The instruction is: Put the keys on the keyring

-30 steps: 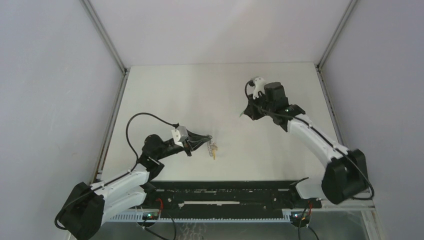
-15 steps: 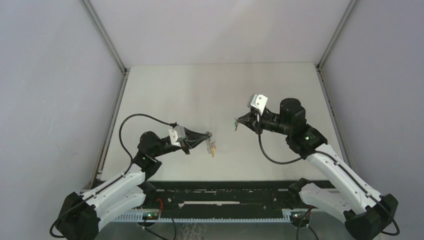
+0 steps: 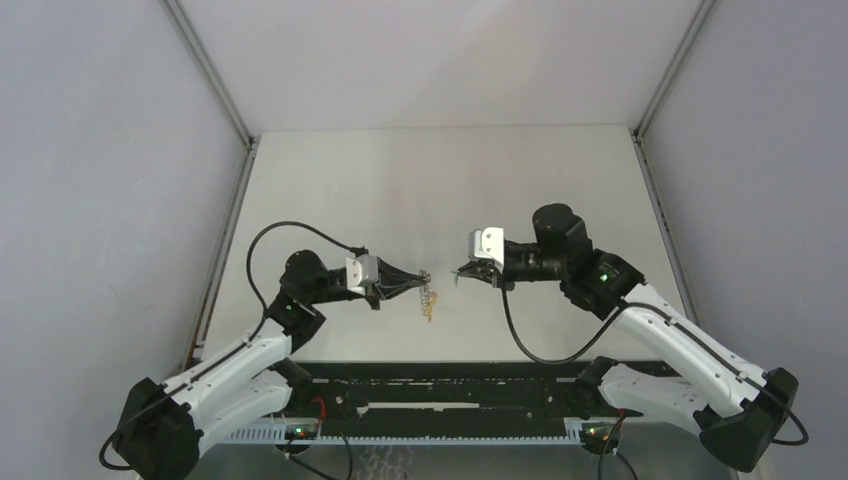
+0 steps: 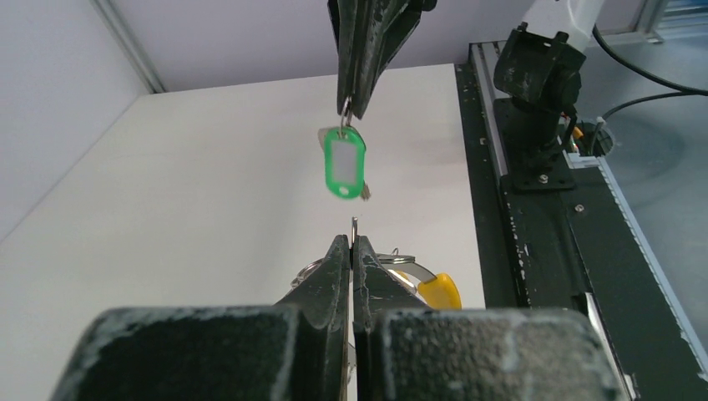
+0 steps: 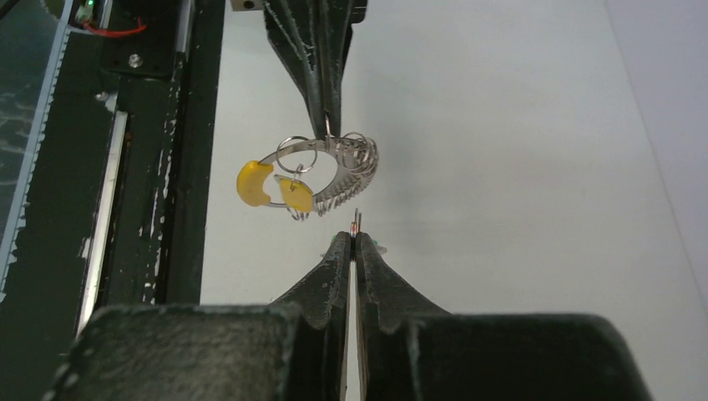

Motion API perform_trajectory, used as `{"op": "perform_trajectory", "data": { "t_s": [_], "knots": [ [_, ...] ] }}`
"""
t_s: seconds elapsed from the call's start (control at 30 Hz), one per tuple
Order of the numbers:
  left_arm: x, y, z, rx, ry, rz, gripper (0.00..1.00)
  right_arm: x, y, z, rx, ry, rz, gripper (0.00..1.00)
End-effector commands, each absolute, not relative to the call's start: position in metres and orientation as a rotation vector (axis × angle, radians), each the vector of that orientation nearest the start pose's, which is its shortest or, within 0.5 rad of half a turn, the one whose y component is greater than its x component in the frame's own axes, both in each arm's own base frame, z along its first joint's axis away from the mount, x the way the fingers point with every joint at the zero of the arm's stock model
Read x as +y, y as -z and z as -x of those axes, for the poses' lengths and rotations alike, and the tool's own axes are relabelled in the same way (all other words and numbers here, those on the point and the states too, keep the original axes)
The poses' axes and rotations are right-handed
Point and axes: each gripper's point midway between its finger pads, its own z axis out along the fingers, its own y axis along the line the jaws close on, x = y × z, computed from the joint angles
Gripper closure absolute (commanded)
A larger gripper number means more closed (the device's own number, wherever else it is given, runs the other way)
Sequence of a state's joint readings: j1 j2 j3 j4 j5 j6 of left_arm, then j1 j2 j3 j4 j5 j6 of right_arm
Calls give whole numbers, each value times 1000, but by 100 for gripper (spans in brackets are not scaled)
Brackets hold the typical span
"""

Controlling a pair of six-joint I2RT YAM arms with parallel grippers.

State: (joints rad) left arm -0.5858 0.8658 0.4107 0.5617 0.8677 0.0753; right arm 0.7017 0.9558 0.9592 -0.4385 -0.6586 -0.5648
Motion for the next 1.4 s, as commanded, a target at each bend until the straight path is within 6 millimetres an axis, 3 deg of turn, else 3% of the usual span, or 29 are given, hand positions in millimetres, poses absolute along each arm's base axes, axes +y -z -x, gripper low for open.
{"op": "perform_trajectory", "data": {
  "t_s": [0.0, 0.33, 0.7, 1.37],
  "knots": [
    [-272, -265, -169, 1009, 992, -1204, 100, 271, -274, -173, 1274, -692, 1512, 100],
    [-271, -259, -162, 1013, 1014, -1246, 100, 288, -268, -161, 1255, -648, 1597, 100],
    [-270, -257, -160, 1008, 1009, -1249, 100, 302, -252, -166, 1283, -544, 1680, 100],
    [-272, -257, -159, 1009, 1026, -1250, 100, 313, -259, -155, 1226, -562, 1714, 100]
  ]
}}
